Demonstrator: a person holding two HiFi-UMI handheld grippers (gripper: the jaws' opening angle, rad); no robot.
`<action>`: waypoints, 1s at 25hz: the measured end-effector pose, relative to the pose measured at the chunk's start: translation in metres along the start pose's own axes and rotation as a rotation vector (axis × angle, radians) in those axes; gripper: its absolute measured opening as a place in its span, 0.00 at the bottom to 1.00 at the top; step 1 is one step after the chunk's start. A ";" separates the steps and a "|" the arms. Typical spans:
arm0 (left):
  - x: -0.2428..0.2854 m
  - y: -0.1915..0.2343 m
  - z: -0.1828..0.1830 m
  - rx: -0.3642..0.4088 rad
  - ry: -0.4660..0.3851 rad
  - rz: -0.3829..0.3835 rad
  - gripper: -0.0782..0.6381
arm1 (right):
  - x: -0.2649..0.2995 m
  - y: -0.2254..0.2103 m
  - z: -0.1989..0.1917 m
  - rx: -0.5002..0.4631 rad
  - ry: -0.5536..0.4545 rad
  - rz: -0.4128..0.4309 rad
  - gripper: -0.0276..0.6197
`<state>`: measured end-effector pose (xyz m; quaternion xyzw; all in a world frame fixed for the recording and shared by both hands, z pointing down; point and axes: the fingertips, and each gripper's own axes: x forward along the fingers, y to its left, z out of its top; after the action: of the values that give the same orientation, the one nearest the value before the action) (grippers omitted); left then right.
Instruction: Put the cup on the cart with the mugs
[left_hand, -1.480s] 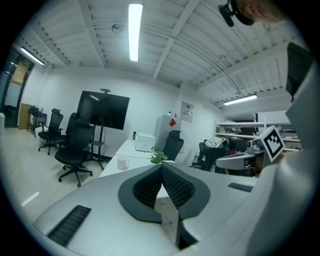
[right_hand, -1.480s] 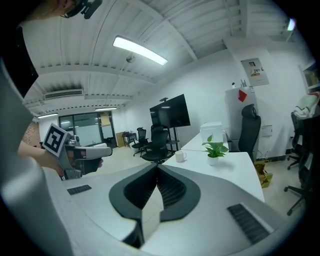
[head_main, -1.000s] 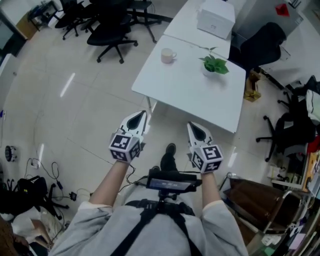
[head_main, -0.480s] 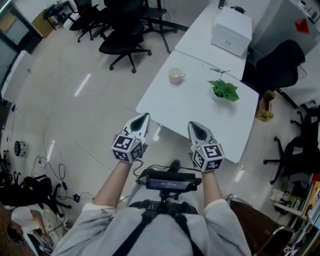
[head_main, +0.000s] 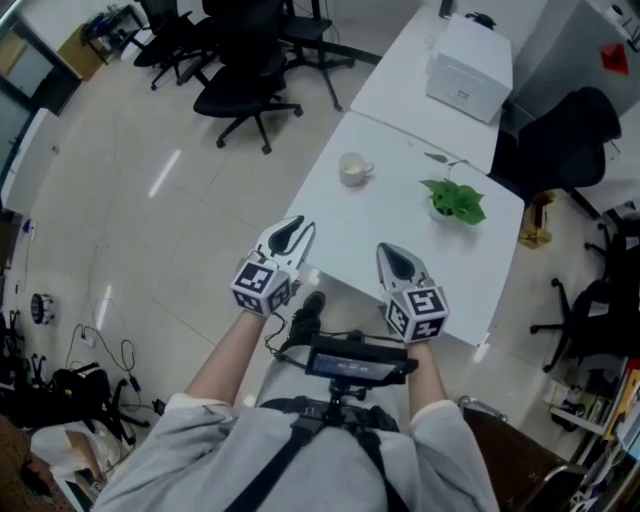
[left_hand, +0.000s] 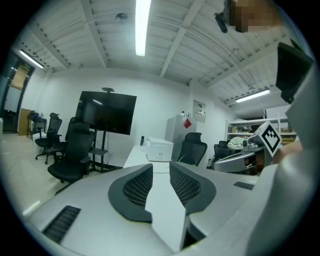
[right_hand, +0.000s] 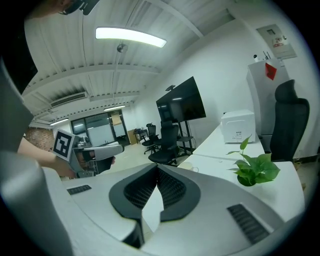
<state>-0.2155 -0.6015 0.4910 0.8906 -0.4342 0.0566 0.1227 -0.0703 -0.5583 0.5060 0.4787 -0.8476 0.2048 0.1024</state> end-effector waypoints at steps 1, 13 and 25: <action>0.009 0.005 -0.003 0.009 0.008 -0.021 0.28 | 0.006 -0.003 0.000 0.003 0.003 -0.013 0.05; 0.107 0.077 -0.050 0.061 0.129 -0.213 0.70 | 0.068 -0.029 -0.001 0.071 0.036 -0.148 0.05; 0.200 0.113 -0.121 0.106 0.213 -0.292 0.75 | 0.112 -0.048 -0.027 0.117 0.073 -0.230 0.05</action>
<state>-0.1806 -0.7877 0.6681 0.9385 -0.2812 0.1547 0.1277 -0.0880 -0.6550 0.5835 0.5703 -0.7694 0.2578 0.1278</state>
